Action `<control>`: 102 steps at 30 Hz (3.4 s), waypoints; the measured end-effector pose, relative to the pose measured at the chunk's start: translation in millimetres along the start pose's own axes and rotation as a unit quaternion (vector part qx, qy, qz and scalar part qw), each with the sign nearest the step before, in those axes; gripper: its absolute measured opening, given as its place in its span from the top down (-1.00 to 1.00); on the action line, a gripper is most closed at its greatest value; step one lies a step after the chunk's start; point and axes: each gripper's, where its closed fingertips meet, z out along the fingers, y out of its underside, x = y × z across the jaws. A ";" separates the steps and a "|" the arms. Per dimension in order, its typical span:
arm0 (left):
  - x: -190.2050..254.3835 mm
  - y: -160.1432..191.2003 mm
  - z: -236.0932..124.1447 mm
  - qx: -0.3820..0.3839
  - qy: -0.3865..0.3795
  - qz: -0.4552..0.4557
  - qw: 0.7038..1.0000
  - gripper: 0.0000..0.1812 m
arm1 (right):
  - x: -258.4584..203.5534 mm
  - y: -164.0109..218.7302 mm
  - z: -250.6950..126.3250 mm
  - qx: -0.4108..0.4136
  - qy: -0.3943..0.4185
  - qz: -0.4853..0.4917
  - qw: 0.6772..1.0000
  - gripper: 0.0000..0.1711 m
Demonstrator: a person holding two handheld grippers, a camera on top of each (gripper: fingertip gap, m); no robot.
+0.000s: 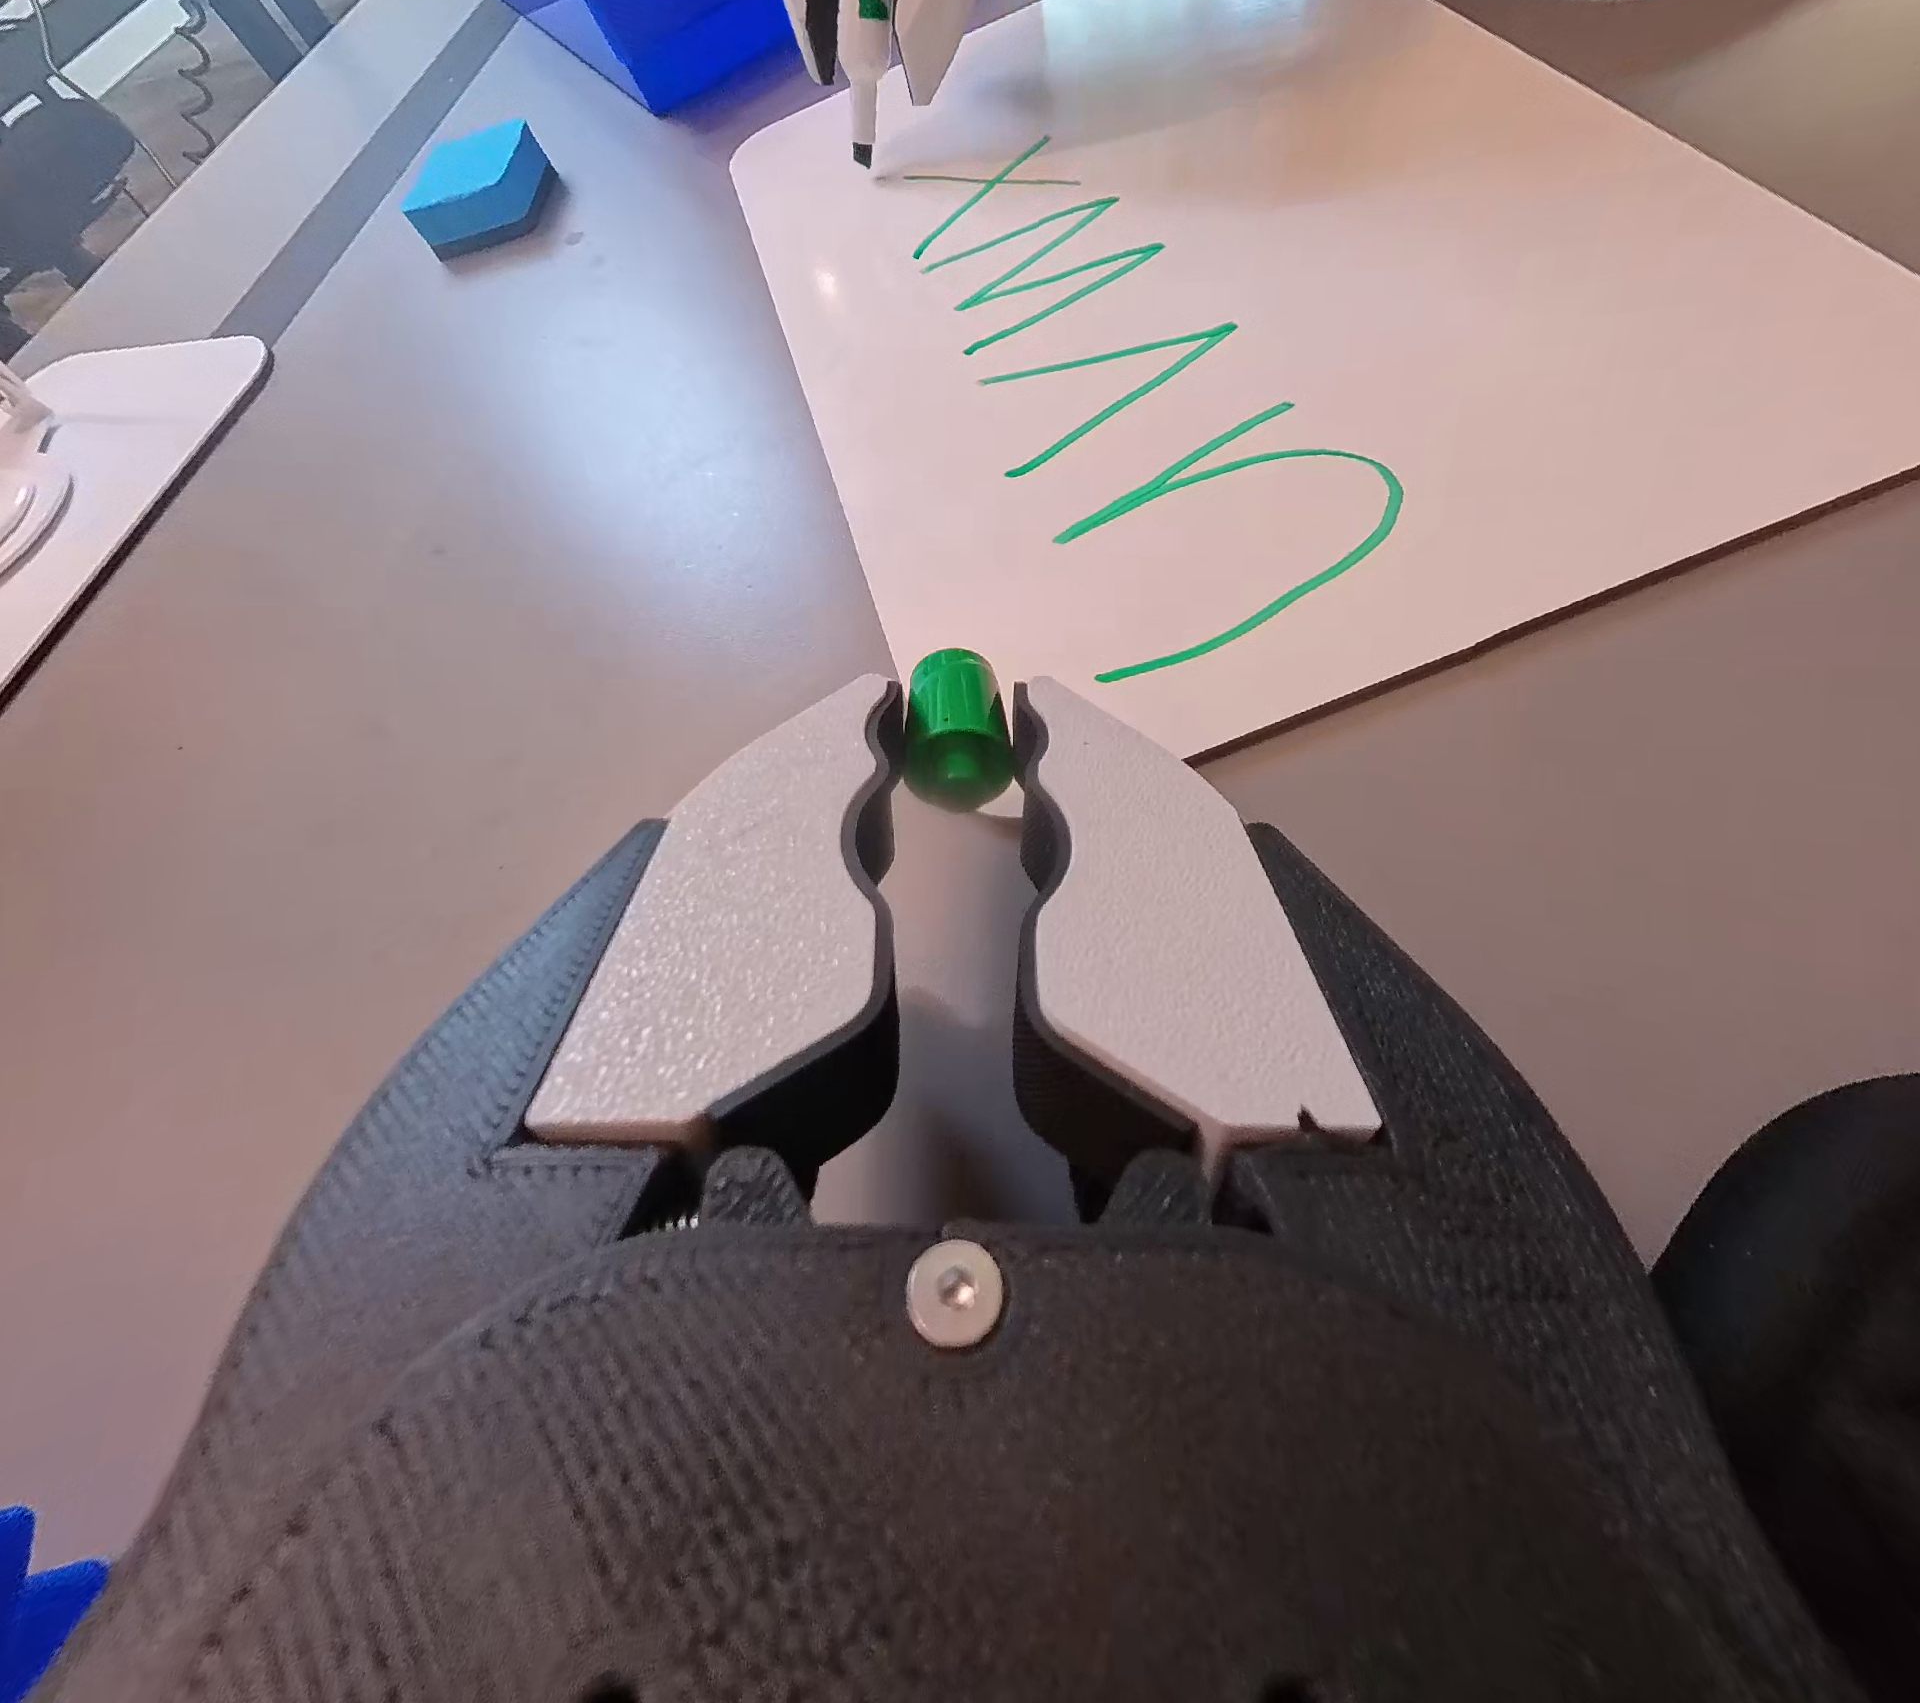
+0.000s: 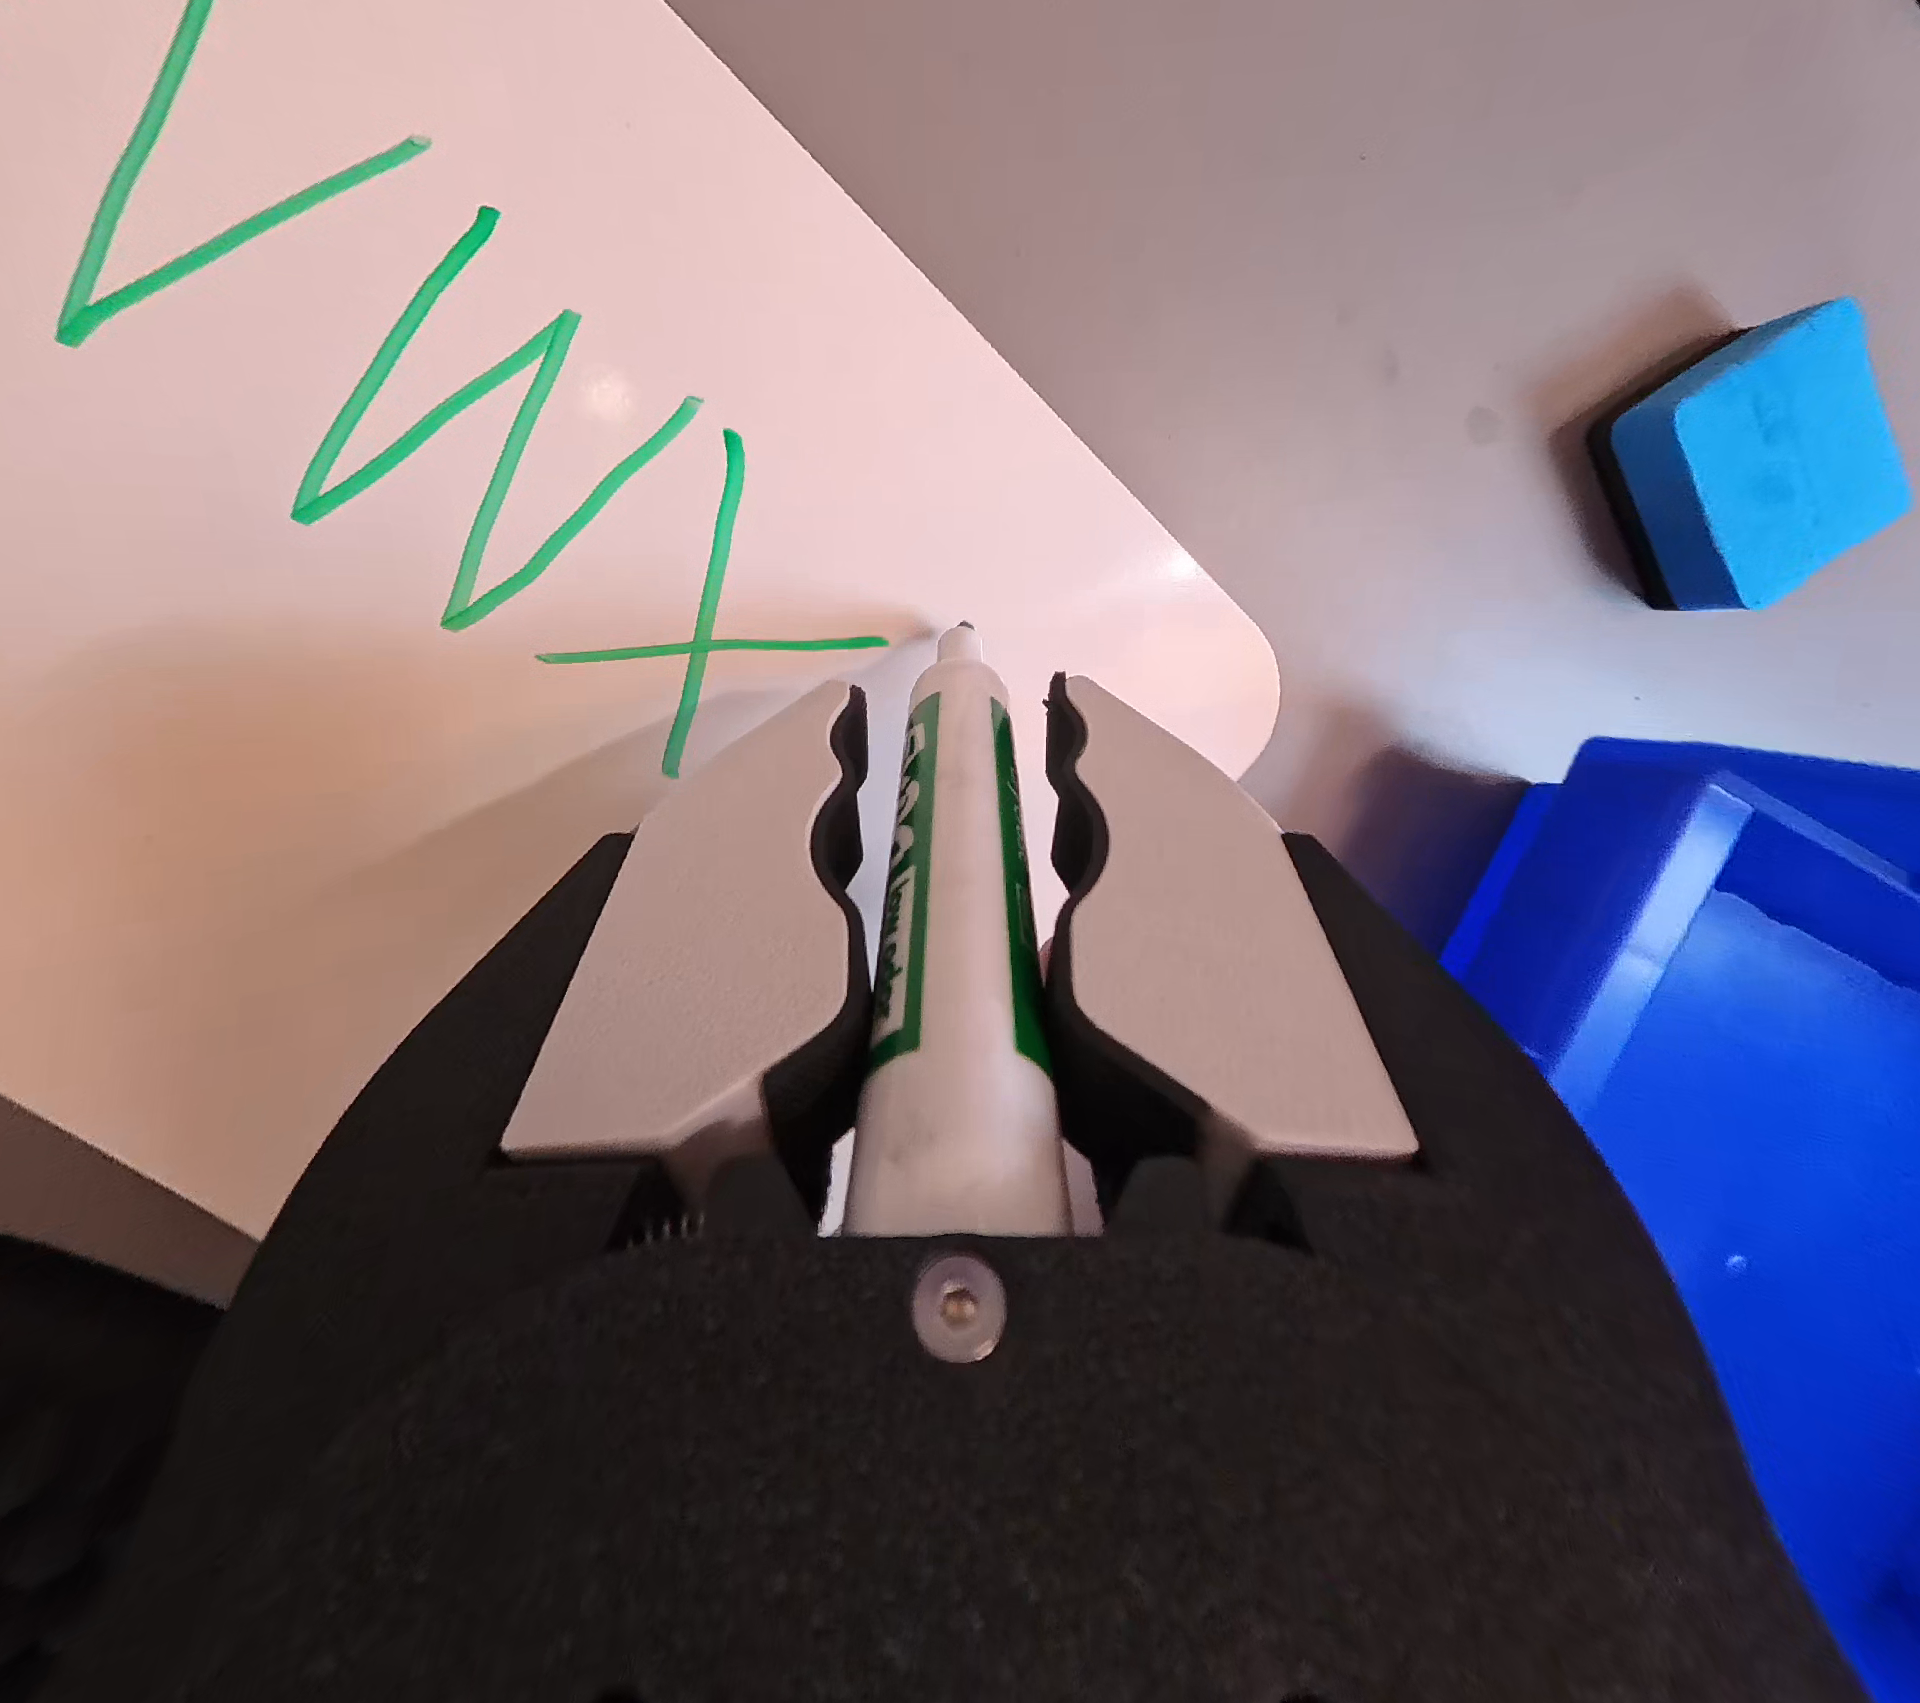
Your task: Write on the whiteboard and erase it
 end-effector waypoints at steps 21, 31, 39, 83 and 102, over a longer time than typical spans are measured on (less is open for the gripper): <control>0.8 0.5 0.6 -0.003 0.001 0.003 1.000 0.78 | -2.4 19.5 -5.0 -0.022 0.007 0.008 1.000 0.60; 0.6 1.0 0.7 -0.004 0.000 0.004 1.000 0.78 | -2.8 26.7 -8.4 -0.023 0.016 0.015 1.000 0.60; 0.8 1.0 0.4 -0.004 0.001 0.005 1.000 0.78 | 0.1 25.8 -7.6 -0.025 0.020 0.013 0.999 0.60; 0.1 1.5 -0.5 -0.006 0.002 0.005 1.000 0.78 | -2.7 24.9 -8.2 -0.018 0.013 0.017 1.000 0.60; 1.4 1.7 0.0 -0.007 0.004 0.009 1.000 0.78 | -16.7 38.8 -16.7 -0.034 0.016 0.022 0.999 0.60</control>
